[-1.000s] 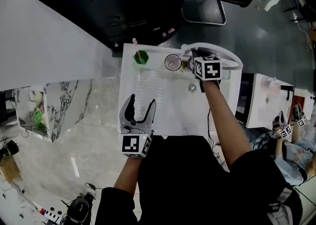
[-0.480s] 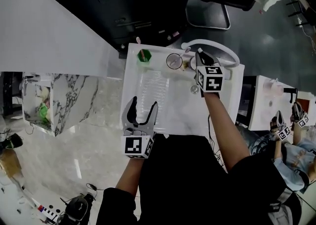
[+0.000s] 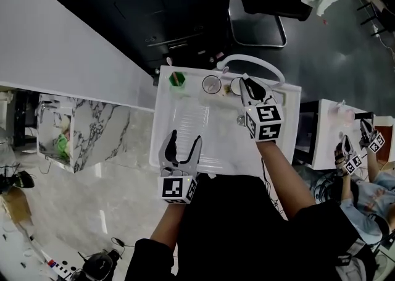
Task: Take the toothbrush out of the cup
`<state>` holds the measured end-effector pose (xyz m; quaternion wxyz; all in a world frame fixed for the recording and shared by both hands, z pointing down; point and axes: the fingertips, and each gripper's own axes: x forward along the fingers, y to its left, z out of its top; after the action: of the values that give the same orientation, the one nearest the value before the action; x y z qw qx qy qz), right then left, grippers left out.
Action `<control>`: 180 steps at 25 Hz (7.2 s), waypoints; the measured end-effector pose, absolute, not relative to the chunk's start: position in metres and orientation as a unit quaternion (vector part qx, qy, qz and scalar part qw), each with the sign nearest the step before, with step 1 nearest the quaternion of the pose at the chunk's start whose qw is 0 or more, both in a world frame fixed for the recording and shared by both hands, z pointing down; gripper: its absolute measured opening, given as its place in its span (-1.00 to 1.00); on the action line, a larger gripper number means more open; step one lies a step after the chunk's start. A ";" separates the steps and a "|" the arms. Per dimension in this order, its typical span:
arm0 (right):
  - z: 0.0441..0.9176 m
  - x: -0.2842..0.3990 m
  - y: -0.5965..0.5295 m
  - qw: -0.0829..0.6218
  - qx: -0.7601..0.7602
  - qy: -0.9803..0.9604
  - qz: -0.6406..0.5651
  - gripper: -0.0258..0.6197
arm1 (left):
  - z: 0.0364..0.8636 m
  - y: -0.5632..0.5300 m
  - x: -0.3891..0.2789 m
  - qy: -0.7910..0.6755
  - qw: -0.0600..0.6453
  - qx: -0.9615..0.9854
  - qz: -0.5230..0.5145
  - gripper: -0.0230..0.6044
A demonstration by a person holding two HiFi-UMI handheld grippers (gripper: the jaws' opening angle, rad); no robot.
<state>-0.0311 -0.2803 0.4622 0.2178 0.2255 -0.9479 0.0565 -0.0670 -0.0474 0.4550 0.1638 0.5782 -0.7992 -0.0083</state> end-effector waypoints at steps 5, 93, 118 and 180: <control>0.439 -0.027 -0.249 0.198 0.156 -0.966 0.060 -0.81 | 0.451 -0.038 -0.062 -0.822 0.160 0.547 -0.006 0.03; 0.609 -0.041 -0.077 0.342 0.060 -0.925 0.152 -0.75 | 0.468 0.100 -0.106 -0.838 0.168 0.515 -0.071 0.03; 0.537 0.051 -0.210 0.214 0.154 -0.945 0.191 -0.73 | 0.544 -0.235 -0.078 -0.712 0.207 0.667 0.075 0.02; 0.538 0.057 -0.127 0.222 0.270 -0.910 0.222 -0.74 | 0.540 -0.072 -0.142 -0.596 0.175 0.736 0.269 -0.77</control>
<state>0.0569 -0.1267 0.5376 0.2219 0.2700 -0.9103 0.2220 -0.1421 -0.0722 0.5397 0.1746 0.7360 -0.5962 0.2690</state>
